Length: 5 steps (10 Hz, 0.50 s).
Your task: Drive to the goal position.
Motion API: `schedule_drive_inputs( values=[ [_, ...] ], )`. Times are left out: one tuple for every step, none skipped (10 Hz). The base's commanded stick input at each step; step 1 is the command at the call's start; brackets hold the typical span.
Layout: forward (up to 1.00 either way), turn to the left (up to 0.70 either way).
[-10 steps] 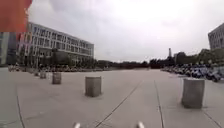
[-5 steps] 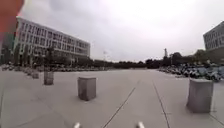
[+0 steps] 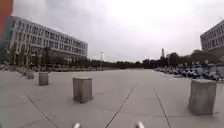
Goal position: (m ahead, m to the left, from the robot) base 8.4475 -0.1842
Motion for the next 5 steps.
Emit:
schedule_drive_inputs(
  values=[
    [0.5, 0.0],
    [0.5, 0.0],
    [0.5, 0.0],
    [0.5, 0.0],
    [0.5, -0.11]
  ],
)
